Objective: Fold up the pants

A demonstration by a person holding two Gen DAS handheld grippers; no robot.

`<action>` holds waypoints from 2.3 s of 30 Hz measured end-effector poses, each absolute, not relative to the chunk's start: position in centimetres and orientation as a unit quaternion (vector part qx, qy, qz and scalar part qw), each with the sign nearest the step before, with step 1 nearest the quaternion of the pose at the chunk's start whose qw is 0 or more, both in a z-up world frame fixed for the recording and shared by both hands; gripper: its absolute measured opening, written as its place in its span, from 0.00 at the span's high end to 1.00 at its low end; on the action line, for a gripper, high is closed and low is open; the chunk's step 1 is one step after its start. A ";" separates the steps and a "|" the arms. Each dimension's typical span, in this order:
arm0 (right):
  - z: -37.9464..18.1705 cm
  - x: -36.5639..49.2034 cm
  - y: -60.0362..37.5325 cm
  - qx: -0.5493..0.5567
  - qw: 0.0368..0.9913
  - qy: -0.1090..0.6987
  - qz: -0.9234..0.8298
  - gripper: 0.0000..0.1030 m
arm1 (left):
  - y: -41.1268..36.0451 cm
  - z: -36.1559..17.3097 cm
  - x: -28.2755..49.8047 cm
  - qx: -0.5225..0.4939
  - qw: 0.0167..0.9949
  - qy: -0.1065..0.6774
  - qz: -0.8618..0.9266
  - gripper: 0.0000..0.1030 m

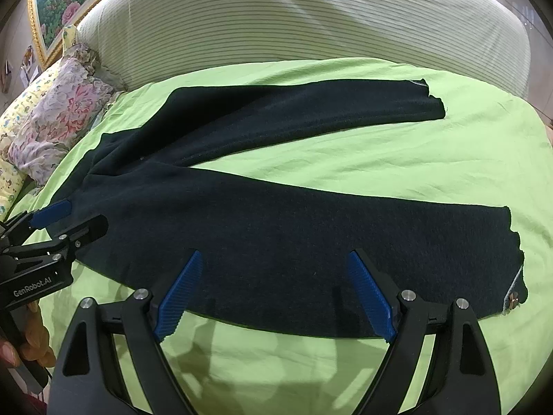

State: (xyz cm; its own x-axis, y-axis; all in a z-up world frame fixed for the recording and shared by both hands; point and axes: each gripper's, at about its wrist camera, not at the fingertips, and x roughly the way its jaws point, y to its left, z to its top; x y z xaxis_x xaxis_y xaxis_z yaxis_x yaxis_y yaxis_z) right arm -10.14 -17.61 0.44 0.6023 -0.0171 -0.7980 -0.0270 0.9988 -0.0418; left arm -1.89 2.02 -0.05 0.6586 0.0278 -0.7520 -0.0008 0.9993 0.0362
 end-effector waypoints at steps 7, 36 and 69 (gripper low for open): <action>0.6 -10.1 -18.1 -0.014 0.893 0.450 -0.001 0.16 | 2.0 0.1 -1.3 0.022 0.907 0.420 0.007 0.20; 4.7 2.0 -29.0 0.043 0.901 0.430 -0.034 0.16 | 0.1 2.9 13.1 0.041 0.886 0.459 -0.052 0.20; 2.5 19.3 -42.7 0.132 0.870 0.470 -0.065 0.54 | -3.5 -2.9 29.6 0.146 0.832 0.526 -0.097 0.29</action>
